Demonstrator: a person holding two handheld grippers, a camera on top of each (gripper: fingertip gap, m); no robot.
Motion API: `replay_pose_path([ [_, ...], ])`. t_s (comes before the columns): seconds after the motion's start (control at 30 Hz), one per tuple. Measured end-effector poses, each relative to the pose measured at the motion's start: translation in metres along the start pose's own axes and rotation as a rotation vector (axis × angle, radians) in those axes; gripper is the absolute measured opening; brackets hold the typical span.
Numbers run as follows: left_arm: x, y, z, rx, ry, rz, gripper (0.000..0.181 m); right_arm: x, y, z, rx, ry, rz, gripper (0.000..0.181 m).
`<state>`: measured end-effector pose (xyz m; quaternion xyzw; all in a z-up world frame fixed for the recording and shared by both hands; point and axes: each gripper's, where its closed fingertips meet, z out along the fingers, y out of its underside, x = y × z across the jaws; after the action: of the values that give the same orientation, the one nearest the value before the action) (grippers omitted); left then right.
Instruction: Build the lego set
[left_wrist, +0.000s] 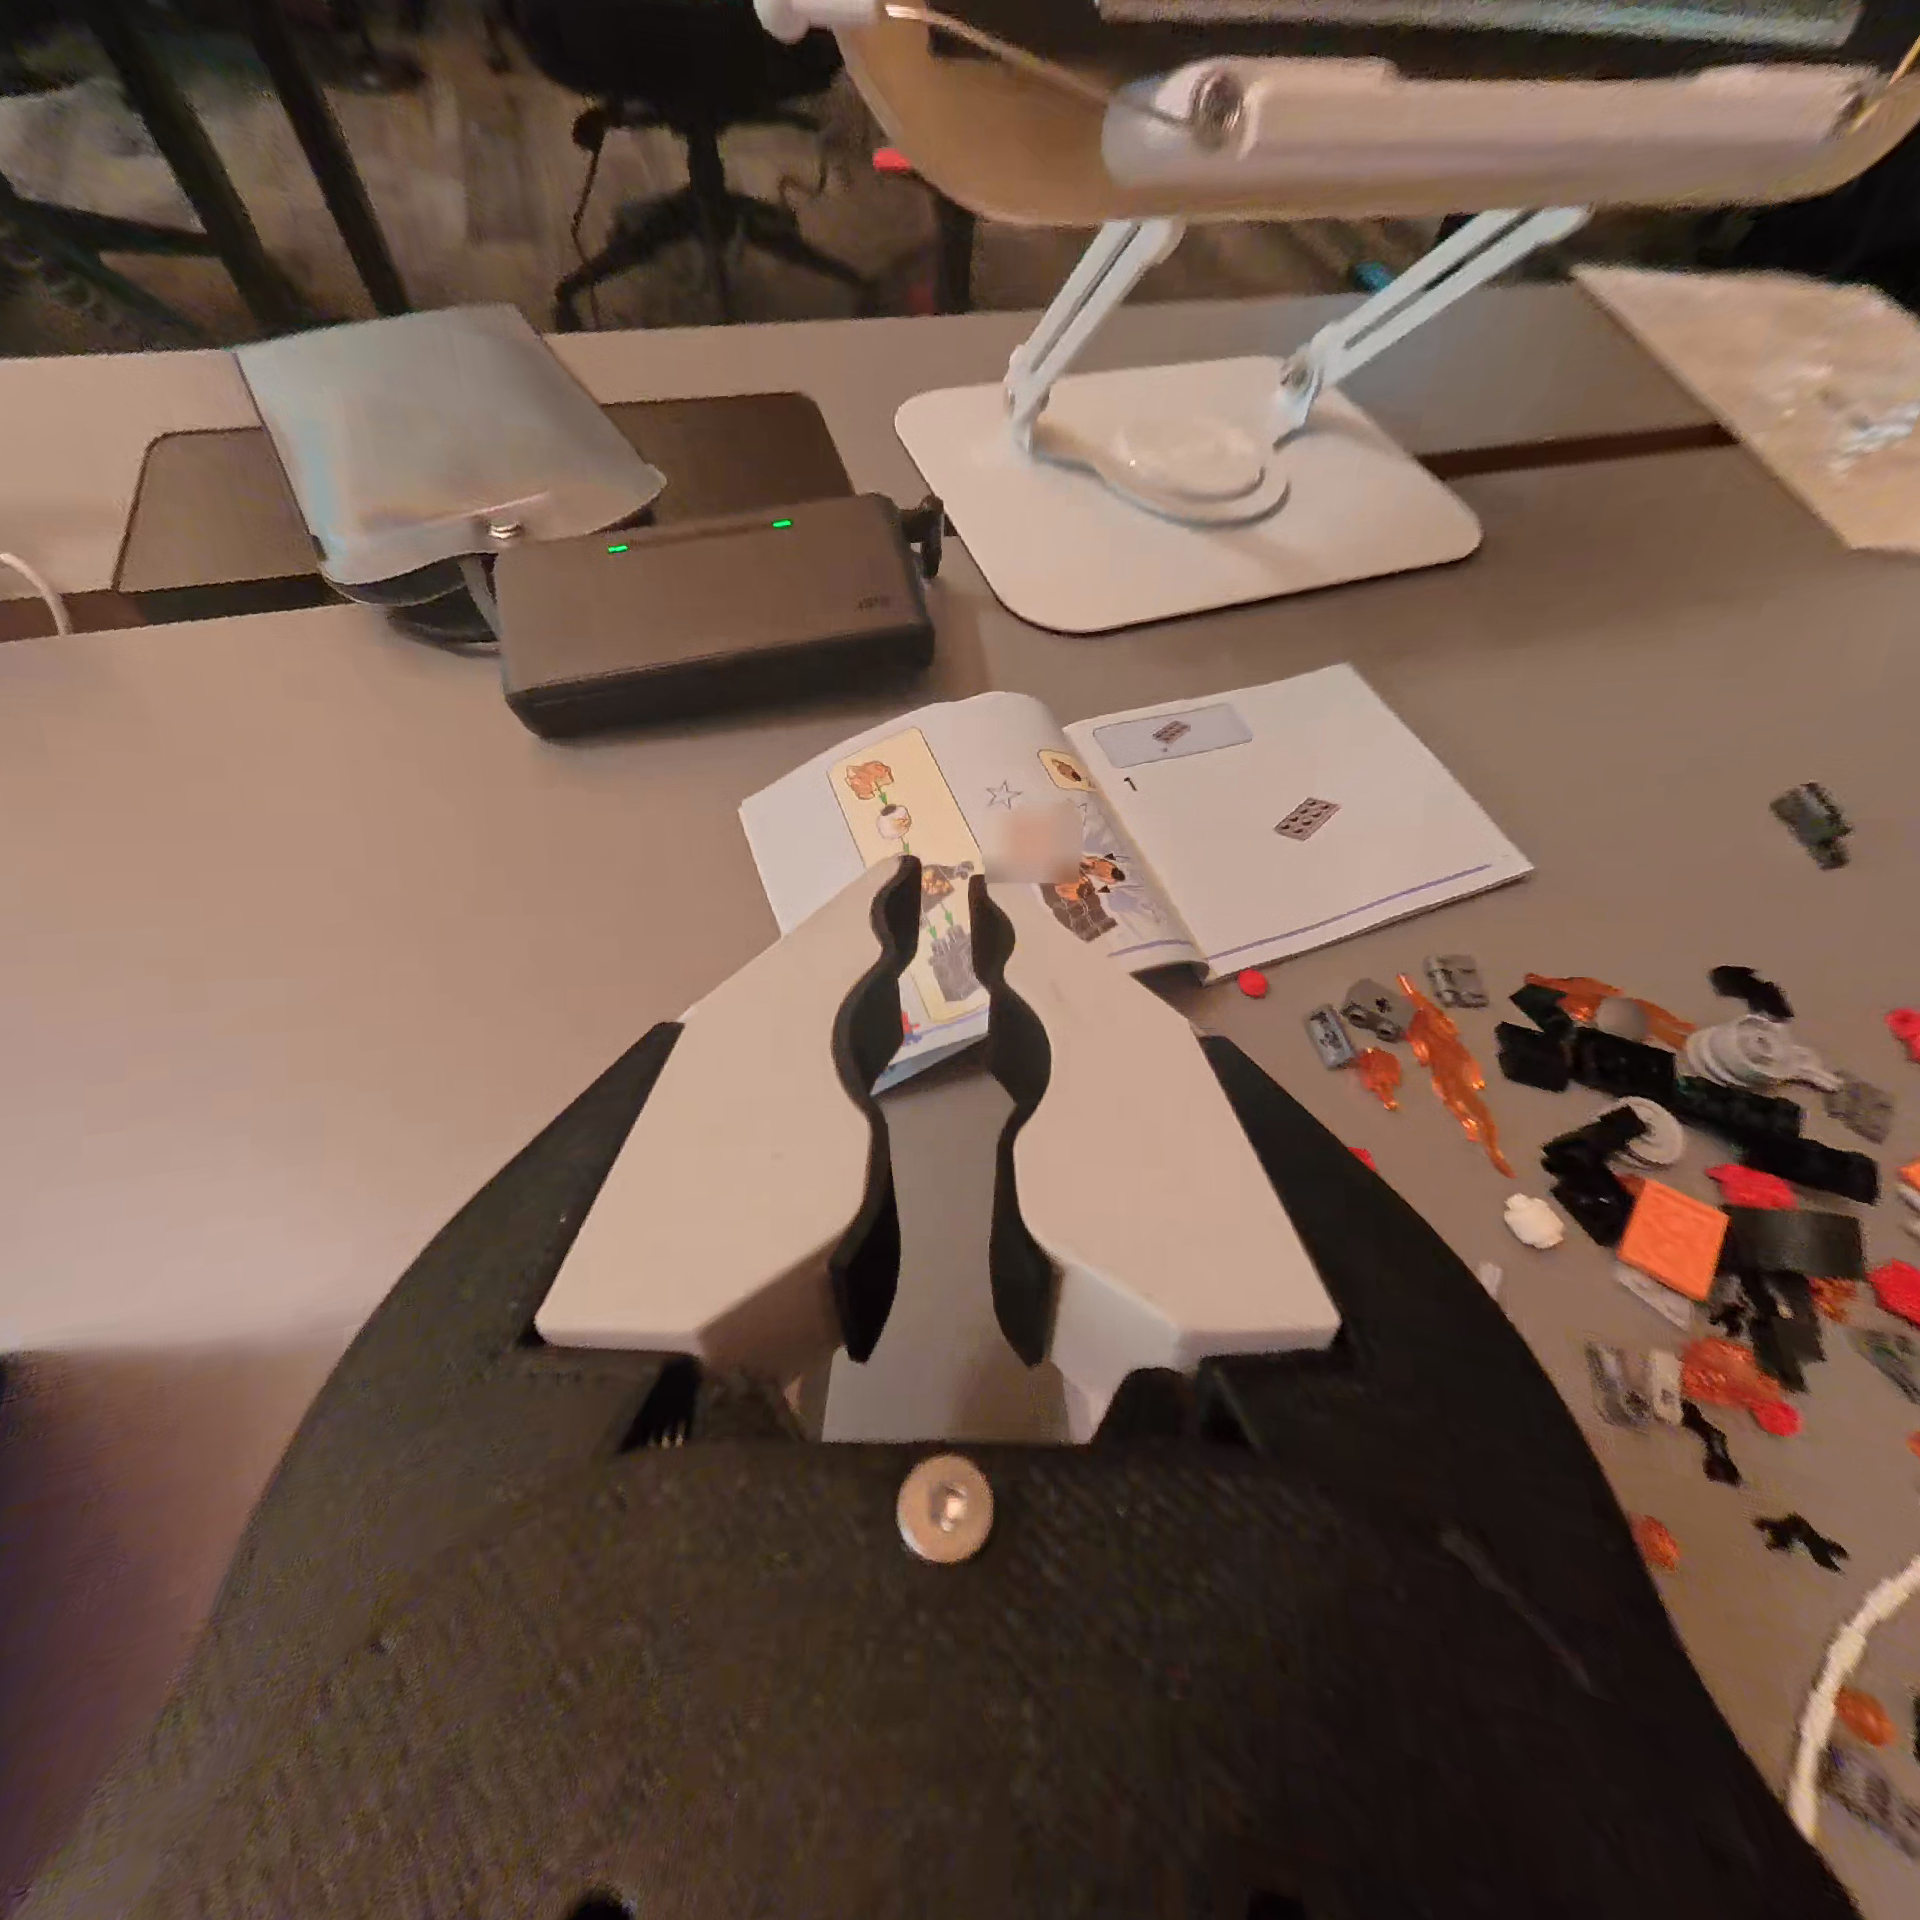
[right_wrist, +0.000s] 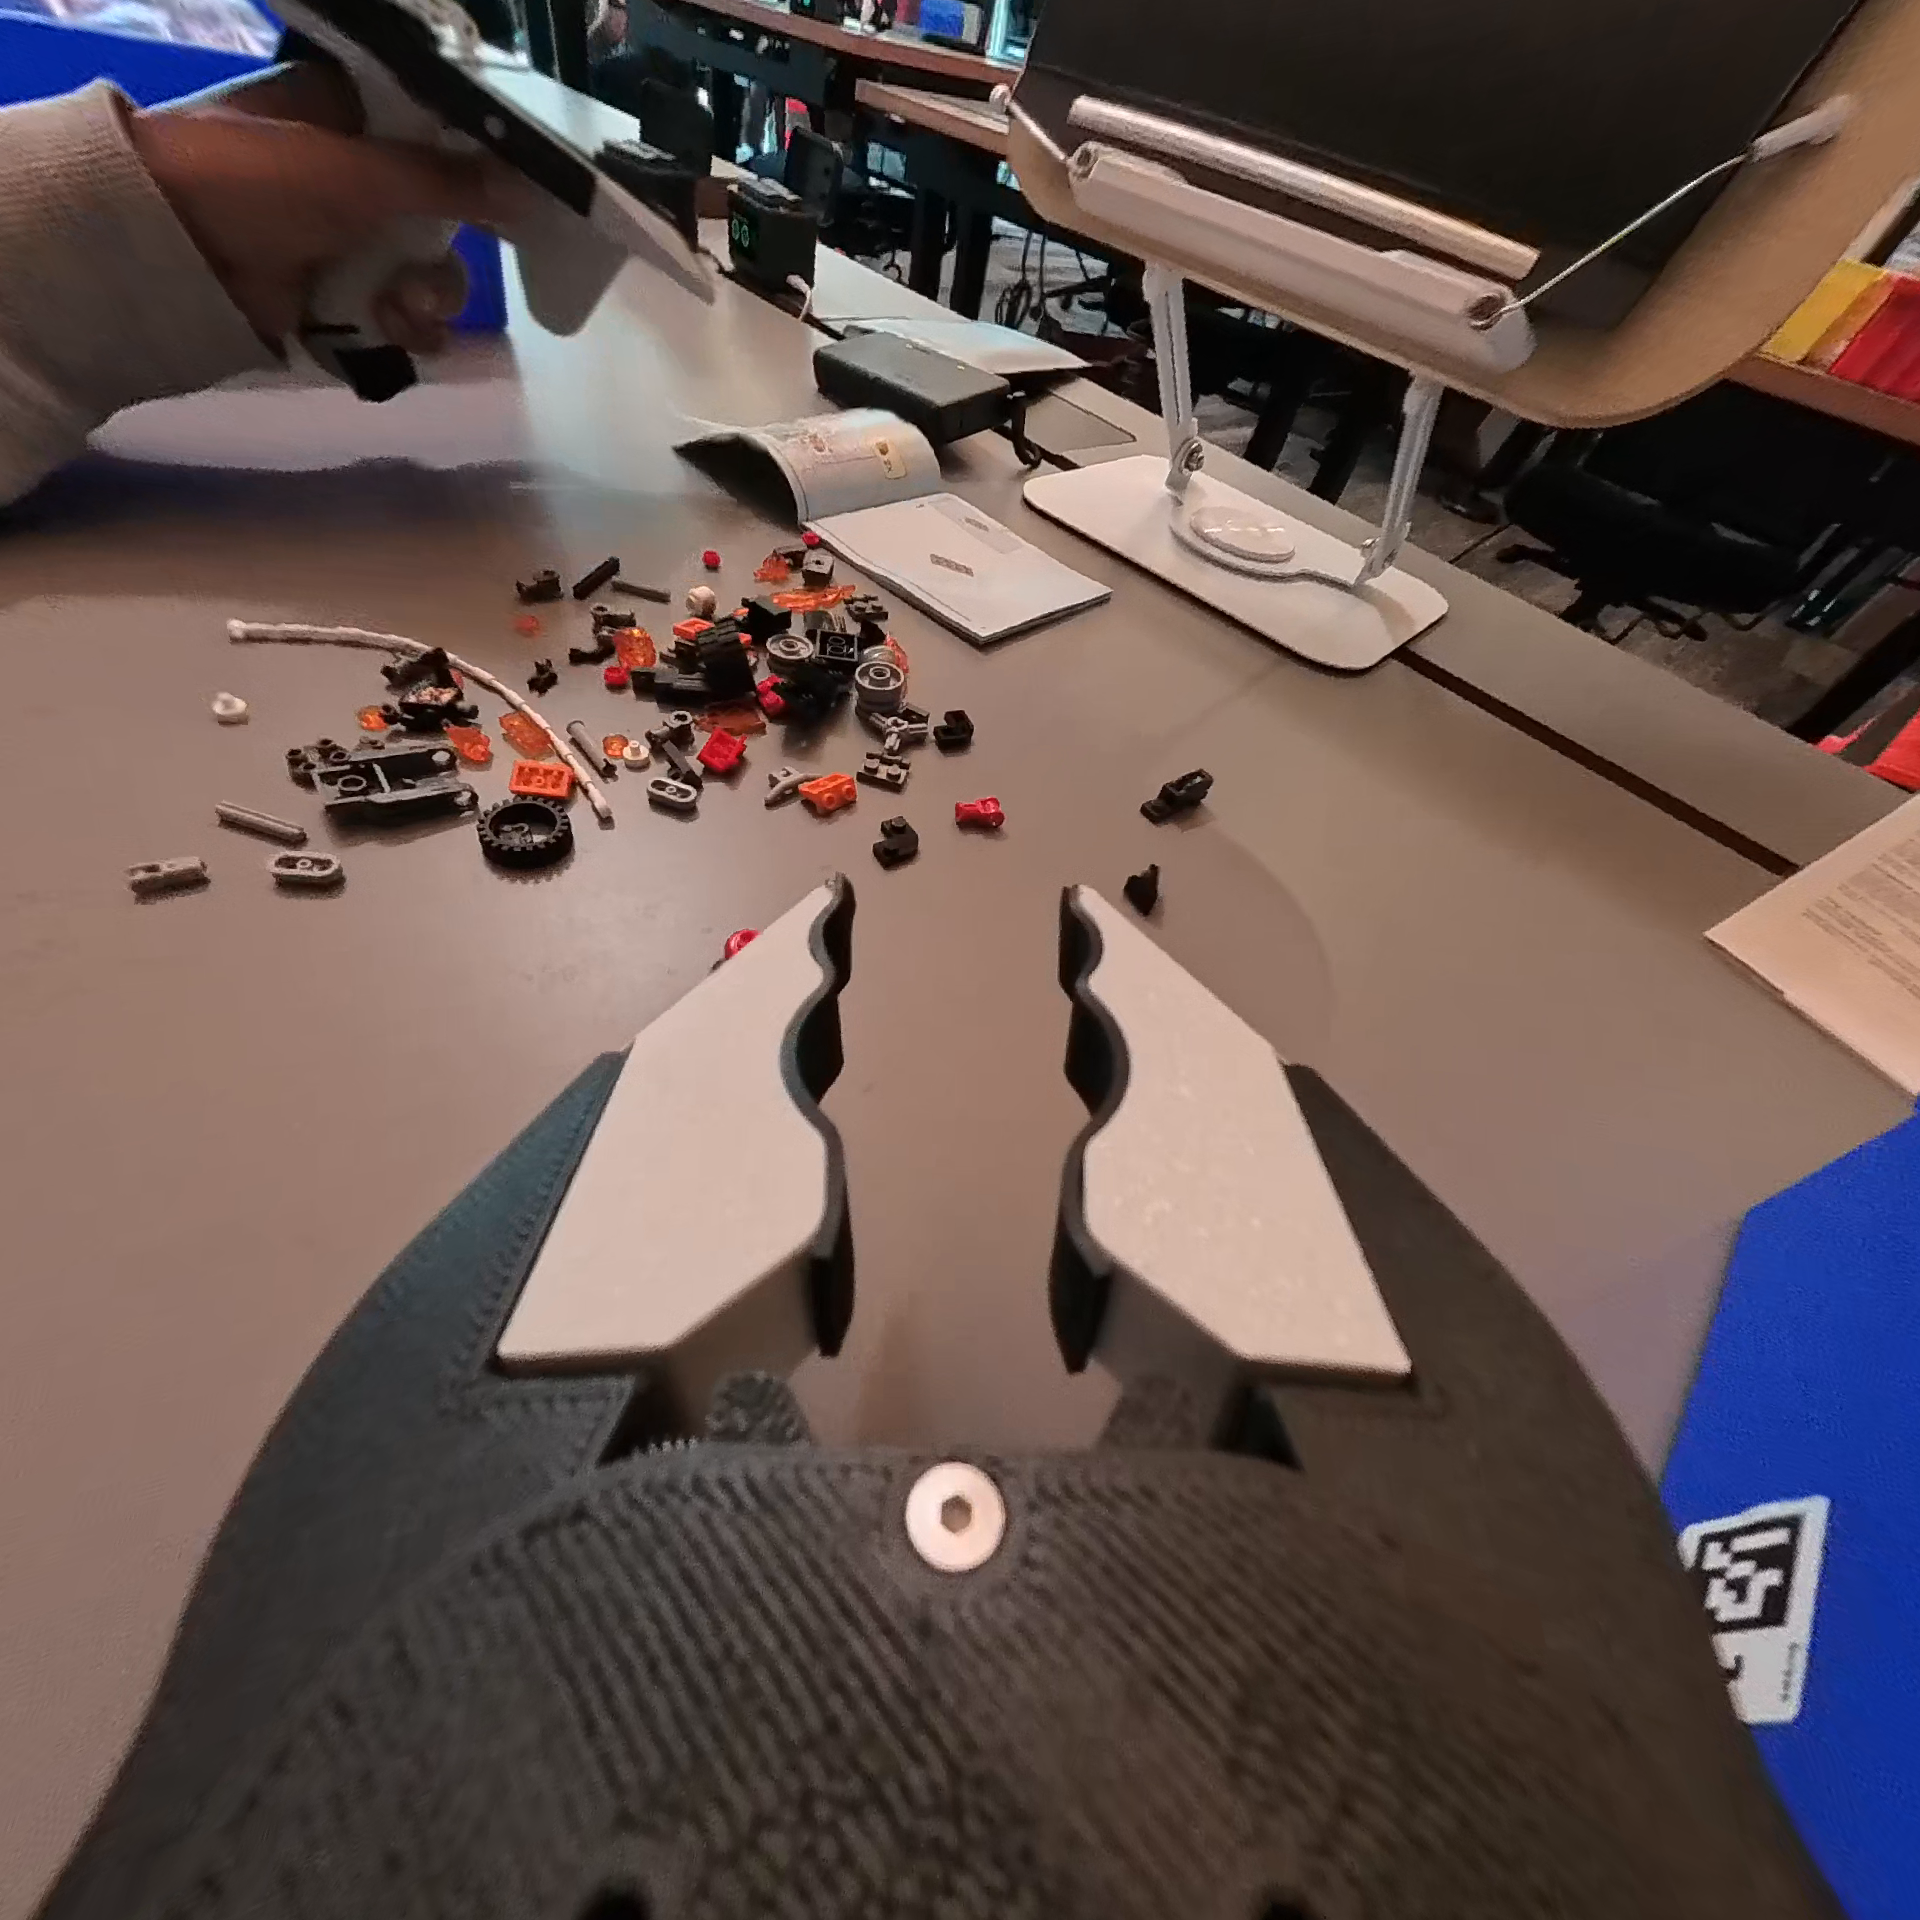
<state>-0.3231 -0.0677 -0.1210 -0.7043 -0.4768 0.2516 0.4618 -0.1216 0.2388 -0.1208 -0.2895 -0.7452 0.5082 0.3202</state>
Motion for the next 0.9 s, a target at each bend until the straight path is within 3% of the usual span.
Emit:
replay_pose_path([
  [0.27,0.003,0.003,-0.042,0.113,0.094,-0.052,0.001,0.013,-0.006,-0.007,0.056,0.04,0.07,0.039],
  [0.6,0.028,0.008,-0.054,0.097,0.29,-0.081,0.0,0.042,-0.006,-0.018,0.104,0.127,0.223,0.037],
  [0.9,0.053,0.014,-0.053,0.081,0.37,-0.043,0.002,0.033,0.019,0.006,-0.097,0.022,0.275,0.037],
])
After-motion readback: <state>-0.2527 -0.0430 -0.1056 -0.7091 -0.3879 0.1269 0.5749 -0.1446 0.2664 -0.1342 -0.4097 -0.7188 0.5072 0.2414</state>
